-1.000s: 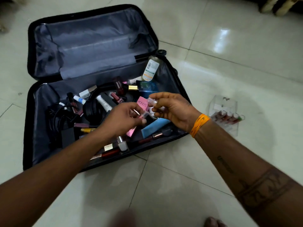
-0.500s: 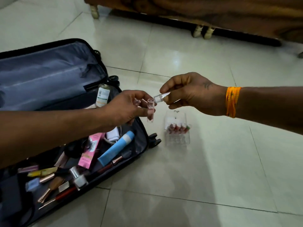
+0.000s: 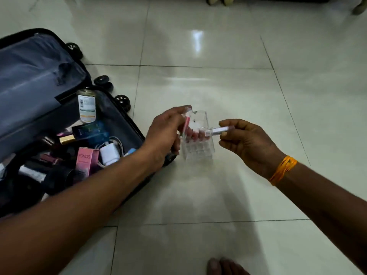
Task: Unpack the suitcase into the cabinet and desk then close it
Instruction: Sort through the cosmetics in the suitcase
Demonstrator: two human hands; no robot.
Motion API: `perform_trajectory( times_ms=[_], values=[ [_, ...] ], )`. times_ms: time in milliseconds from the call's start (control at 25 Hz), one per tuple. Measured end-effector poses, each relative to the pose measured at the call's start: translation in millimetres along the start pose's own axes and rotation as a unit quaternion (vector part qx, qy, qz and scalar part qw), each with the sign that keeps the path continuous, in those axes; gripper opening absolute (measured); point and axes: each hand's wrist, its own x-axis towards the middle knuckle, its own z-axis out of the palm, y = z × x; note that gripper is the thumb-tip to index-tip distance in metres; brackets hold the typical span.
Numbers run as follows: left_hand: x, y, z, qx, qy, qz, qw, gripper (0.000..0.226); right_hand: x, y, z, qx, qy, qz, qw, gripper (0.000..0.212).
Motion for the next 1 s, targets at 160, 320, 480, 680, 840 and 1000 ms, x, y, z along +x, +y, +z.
perform_trajectory(
  times_ms=[160, 320, 480, 680, 840, 1000],
  values=[
    [-1.5, -26.8, 23.2, 0.008, 0.03, -0.035, 0.999, 0.025, 5.5, 27.8, -17.0, -0.101, 0.094, -0.049, 0.989, 0.025],
    [-2.0, -45.4, 29.9, 0.123, 0.108, 0.033, 0.986, 0.023, 10.4, 40.6, -12.2, -0.279, 0.156, -0.17, 0.932, 0.03],
    [-5.5, -55.5, 37.6, 0.136, 0.103, 0.034, 0.985, 0.017, 13.4, 49.2, -8.9, -0.411, 0.141, -0.258, 0.863, 0.032],
    [-1.4, -73.0, 40.4, 0.224, 0.14, 0.127, 0.956, 0.019, 18.4, 51.9, -10.2, -0.467, 0.086, -0.329, 0.816, 0.027],
    [0.2, -69.3, 50.5, 0.296, 0.167, 0.195, 0.92, 0.02, 23.3, 58.5, -11.4, -0.517, 0.085, -0.343, 0.78, 0.024],
    [9.9, -67.5, 54.0, 0.32, 0.165, 0.223, 0.906, 0.017, 29.1, 66.0, -13.6, -0.547, 0.084, -0.347, 0.757, 0.023]
  ],
)
